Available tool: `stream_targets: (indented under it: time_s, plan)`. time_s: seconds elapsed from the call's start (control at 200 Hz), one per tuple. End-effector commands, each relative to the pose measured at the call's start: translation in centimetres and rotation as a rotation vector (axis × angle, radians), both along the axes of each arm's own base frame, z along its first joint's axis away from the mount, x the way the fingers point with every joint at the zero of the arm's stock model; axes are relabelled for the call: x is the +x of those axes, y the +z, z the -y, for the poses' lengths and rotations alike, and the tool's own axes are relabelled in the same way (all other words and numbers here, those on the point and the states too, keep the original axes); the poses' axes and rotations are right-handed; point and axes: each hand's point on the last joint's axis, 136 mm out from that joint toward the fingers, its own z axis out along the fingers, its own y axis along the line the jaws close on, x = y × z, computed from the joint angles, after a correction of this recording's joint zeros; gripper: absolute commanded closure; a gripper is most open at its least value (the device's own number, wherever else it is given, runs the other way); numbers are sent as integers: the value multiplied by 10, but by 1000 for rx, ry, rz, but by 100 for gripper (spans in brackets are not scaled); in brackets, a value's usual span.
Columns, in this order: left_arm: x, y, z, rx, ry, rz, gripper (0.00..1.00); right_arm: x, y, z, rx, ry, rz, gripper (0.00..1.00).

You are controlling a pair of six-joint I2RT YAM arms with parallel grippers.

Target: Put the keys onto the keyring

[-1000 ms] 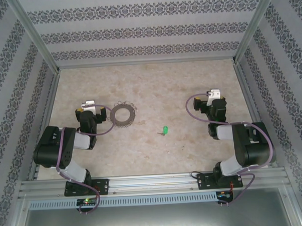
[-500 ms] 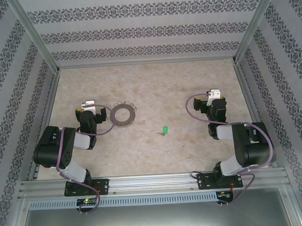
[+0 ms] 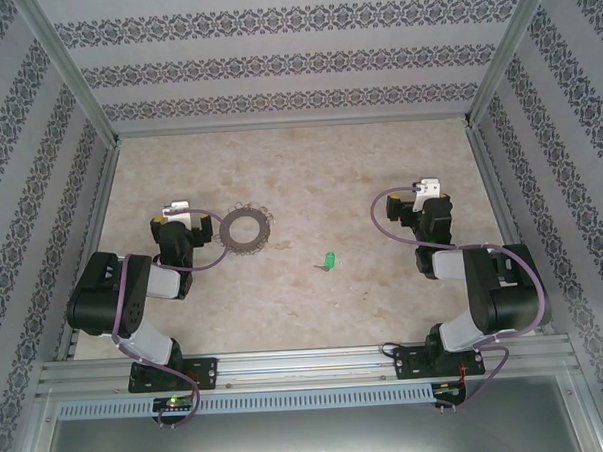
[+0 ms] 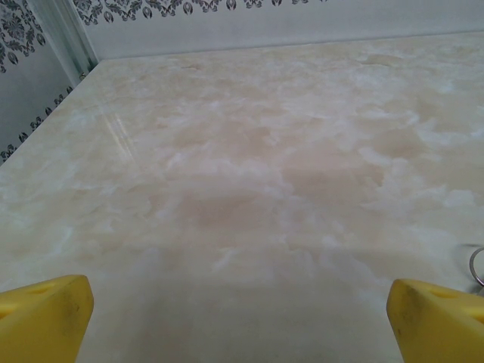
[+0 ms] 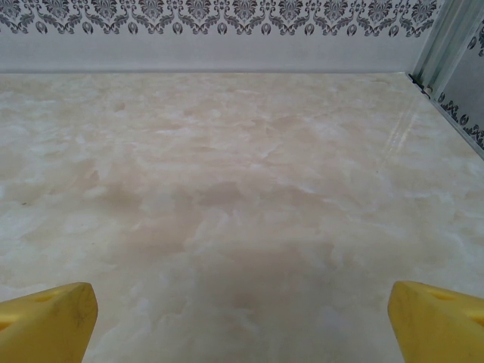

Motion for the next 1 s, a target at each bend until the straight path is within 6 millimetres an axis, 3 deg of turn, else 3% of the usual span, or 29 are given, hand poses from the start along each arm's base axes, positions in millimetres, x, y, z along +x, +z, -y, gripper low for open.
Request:
stream_targets:
  time_s: [0.0,0.859,0.994]
  plan:
    - [5,9,-1,-24,-1,27,0,0,0,1,12,-7,10,2]
    - [3,10,0,-25,-11,38,0,-1,2,2,2,-23,4,2]
    - [-2,23,3,-26,-28,71,0,-2,13,2,-21,-35,11,2]
